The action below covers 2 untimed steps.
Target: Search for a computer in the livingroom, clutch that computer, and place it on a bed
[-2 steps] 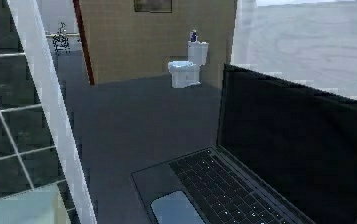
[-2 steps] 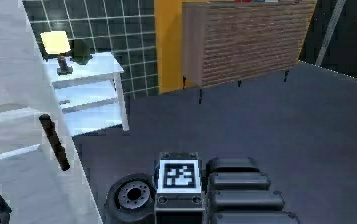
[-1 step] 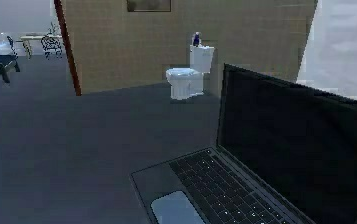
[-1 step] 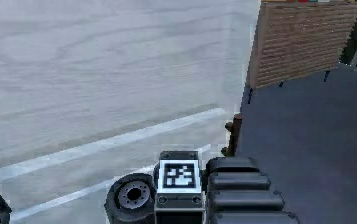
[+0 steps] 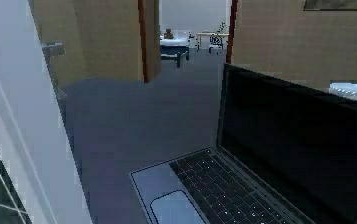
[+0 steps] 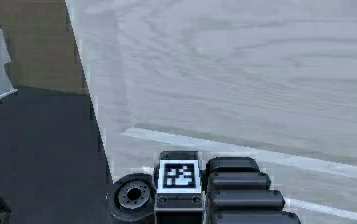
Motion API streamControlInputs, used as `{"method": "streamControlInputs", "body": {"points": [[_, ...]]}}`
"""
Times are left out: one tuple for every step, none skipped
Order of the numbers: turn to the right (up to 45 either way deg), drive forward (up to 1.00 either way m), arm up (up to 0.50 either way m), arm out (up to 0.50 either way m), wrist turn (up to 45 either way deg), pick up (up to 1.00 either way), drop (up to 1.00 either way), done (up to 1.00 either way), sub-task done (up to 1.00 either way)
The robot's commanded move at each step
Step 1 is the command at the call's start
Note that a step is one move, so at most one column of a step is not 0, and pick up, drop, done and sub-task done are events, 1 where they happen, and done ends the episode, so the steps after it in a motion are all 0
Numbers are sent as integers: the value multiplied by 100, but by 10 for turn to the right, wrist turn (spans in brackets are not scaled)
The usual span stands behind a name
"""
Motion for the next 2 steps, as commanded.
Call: {"method": "streamControlInputs", "body": {"points": [[0,100,0,0,0,0,0,0,0],[0,100,0,0,0,0,0,0,0]]}}
